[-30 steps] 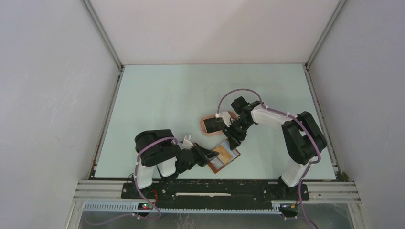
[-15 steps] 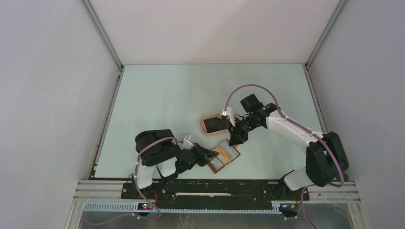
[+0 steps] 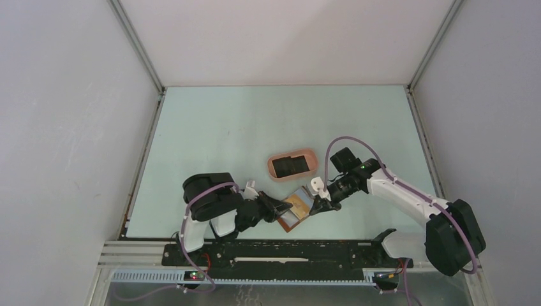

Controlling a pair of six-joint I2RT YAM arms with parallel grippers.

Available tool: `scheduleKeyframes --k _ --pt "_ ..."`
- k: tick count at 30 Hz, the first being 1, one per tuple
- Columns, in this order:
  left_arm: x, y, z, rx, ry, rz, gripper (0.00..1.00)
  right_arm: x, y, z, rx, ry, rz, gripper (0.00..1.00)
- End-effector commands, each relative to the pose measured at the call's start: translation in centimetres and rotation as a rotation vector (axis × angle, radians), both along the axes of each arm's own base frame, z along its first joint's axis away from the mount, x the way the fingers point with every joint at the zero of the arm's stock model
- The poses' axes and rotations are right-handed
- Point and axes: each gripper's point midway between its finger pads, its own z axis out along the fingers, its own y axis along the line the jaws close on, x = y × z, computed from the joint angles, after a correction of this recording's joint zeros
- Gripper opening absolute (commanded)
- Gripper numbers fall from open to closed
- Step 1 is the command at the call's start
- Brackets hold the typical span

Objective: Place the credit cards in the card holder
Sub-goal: Insert the credit card into the card holder.

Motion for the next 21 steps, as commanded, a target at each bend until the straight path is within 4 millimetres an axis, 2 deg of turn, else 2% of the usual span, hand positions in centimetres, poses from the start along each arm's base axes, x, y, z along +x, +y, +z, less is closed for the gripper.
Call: scheduleKeyframes --k 1,12,21 --pt "-0.2 0.2 -1.2 0.044 -0.002 -0.02 0.12 0.2 1.5 -0.2 0.032 -0.125 0.082 0.0" --pt "-0.3 0.0 -1.3 0.038 0.004 -0.024 0.12 0.7 3.6 -2.3 -0.079 -0.194 0.053 0.0" --pt "-0.3 -0.1 -1.3 0.029 0.006 -0.024 0.13 0.1 5.0 -3.8 -0.128 -0.218 0.055 0.0"
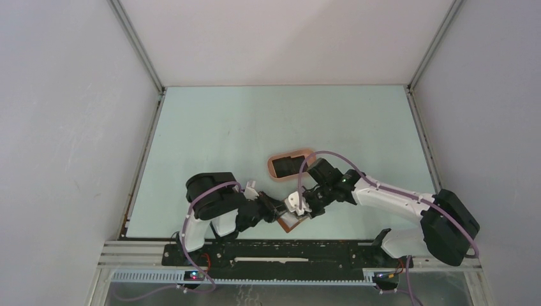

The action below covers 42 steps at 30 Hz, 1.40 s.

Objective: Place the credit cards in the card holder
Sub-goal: Insert the credit card into the card holder.

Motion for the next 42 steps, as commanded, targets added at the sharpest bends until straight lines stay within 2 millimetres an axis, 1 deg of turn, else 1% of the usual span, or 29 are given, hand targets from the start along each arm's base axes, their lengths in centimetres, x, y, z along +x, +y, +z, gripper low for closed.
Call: scheduleKeyframes --k 1,10,17,23,27,31,37,42 --pt "-0.2 0.0 -1.0 0.032 0.003 -0.015 0.13 0.3 1.1 -1.0 -0.028 -0.037 -0.027 0.0" --pt "-0.1 -0.2 -0.9 0.025 0.001 -0.018 0.13 1.1 2.2 -3.1 -0.106 -0.091 -0.09 0.0" --pt "-0.1 -0.3 -0.8 0.021 -0.002 -0.022 0.14 1.0 2.4 -4.3 -0.153 -0.127 -0.089 0.0" --pt "-0.1 -0.3 -0.8 0.02 -0.001 -0.023 0.15 1.2 2.1 -5.1 -0.19 -0.16 -0.089 0.0" --pt "-0.1 -0.3 -0.8 0.021 -0.002 -0.023 0.17 1.6 1.7 -5.4 -0.212 -0.186 -0.093 0.0" --pt "-0.1 -0.1 -0.9 0.024 0.0 -0.022 0.22 2.3 1.3 -5.5 -0.235 -0.221 -0.104 0.0" --pt "-0.1 0.0 -1.0 0.027 0.002 -0.022 0.29 3.8 0.5 -5.2 -0.238 -0.23 -0.155 0.0" --pt "-0.1 -0.1 -1.1 0.028 0.004 -0.025 0.32 5.1 -0.3 -4.7 -0.234 -0.236 -0.204 0.0"
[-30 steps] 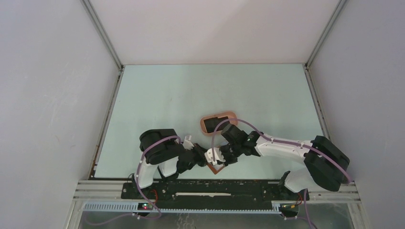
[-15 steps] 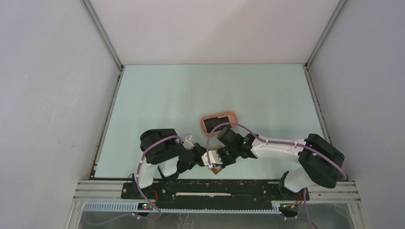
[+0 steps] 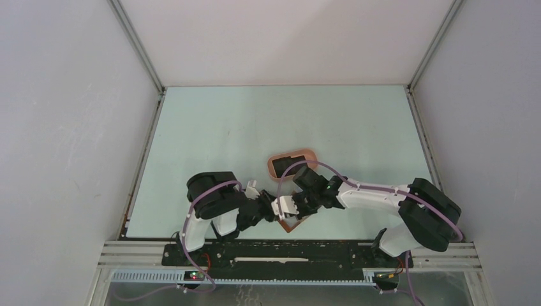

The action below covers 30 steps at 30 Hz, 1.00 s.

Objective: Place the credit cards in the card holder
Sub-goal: Insert the credit card into the card holder.

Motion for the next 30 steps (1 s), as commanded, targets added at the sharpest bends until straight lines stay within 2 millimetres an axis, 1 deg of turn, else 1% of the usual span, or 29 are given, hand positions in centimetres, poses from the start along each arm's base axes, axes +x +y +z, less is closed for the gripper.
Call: scheduleKeyframes --k 1,4,9,12,15,18,22,24,27,30 --pt "-0.3 0.2 -1.2 0.041 -0.001 -0.024 0.32 1.7 -0.8 0.8 0.008 -0.049 -0.041 0.0" --pt "-0.3 0.2 -1.1 0.04 -0.001 -0.024 0.32 2.1 -1.0 1.1 0.019 -0.048 -0.059 0.0" --pt "-0.2 0.2 -0.9 0.036 -0.008 -0.024 0.32 1.6 -0.8 2.3 0.068 0.015 -0.063 0.0" --pt "-0.2 0.2 -0.6 0.034 -0.02 -0.026 0.32 0.9 -0.8 3.5 0.127 0.109 -0.069 0.0" --pt "-0.1 0.1 0.0 0.029 -0.044 -0.031 0.32 1.0 -1.2 4.9 0.183 0.174 -0.094 0.0" --pt "0.0 0.1 0.8 0.027 -0.079 -0.038 0.32 1.5 -1.7 6.4 0.235 0.226 -0.135 0.03" --pt "0.0 0.6 1.9 0.043 -0.15 -0.042 0.32 1.7 -2.2 8.3 0.275 0.267 -0.169 0.11" --pt "-0.1 0.9 2.3 0.054 -0.181 -0.045 0.33 1.9 -2.5 9.1 0.287 0.284 -0.197 0.17" --pt "-0.3 1.3 3.0 0.067 -0.231 -0.06 0.36 2.0 -2.7 10.2 0.309 0.354 -0.262 0.27" --pt "-0.4 1.6 3.7 0.085 -0.293 -0.075 0.39 2.3 -3.1 10.9 0.319 0.428 -0.327 0.33"
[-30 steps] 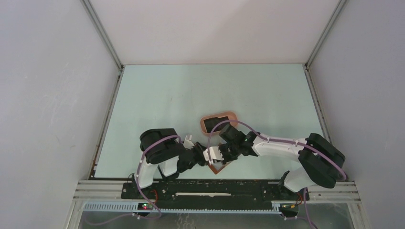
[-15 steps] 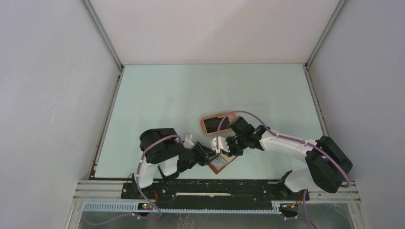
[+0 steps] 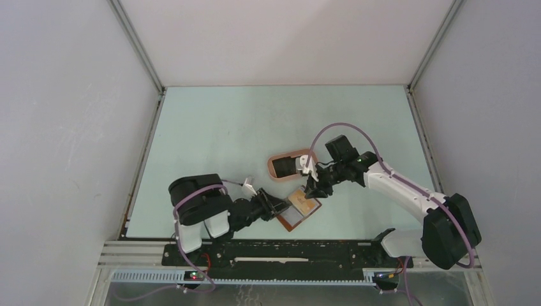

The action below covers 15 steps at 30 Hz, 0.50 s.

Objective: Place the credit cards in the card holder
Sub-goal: Insert the credit card into the card holder.

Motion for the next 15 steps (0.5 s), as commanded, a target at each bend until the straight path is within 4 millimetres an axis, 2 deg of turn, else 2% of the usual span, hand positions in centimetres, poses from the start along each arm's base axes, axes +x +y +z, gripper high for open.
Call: scheduleKeyframes --k 1,9,15 --pt "0.1 0.9 1.5 0.042 -0.144 -0.016 0.39 -0.2 -0.1 2.5 0.057 0.149 -0.08 0.35" --pt "-0.5 2.2 3.8 0.052 -0.277 -0.032 0.44 -0.2 -0.6 4.1 0.124 0.266 -0.14 0.5" --pt "-0.6 2.6 5.2 0.05 -0.34 -0.038 0.45 0.2 -1.0 4.2 0.144 0.325 -0.187 0.56"
